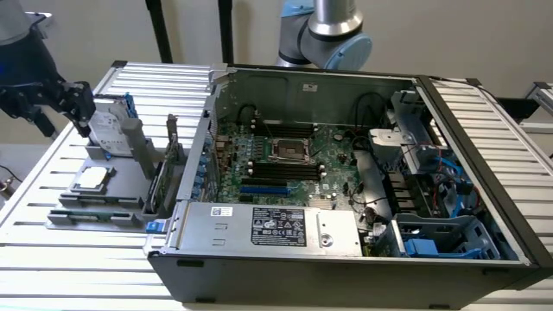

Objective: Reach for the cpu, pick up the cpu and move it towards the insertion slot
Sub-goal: 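Pick up the cpu and move it towards the insertion slot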

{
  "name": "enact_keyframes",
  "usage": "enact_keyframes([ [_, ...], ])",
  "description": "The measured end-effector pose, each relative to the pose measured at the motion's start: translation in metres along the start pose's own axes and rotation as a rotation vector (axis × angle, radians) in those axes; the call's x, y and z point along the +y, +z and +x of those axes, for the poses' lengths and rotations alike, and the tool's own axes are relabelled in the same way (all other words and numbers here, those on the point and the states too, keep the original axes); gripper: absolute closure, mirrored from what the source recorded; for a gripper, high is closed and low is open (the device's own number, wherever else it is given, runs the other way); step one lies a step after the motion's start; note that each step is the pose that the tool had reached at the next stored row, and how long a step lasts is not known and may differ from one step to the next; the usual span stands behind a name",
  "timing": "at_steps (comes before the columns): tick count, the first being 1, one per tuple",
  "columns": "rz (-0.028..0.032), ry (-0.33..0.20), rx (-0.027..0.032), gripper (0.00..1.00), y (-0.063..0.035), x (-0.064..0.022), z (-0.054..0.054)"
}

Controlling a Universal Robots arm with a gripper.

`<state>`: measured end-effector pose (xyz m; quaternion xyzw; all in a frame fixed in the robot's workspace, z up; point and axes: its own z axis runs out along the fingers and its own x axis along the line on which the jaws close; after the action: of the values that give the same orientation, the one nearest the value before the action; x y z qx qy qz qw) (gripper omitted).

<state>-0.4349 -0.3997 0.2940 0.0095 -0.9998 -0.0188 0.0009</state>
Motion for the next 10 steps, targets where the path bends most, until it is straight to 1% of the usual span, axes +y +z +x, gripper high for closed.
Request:
enact_keyframes([
  [10, 0.0, 0.0, 0.0, 0.35, 0.0182, -0.0011, 0.0],
])
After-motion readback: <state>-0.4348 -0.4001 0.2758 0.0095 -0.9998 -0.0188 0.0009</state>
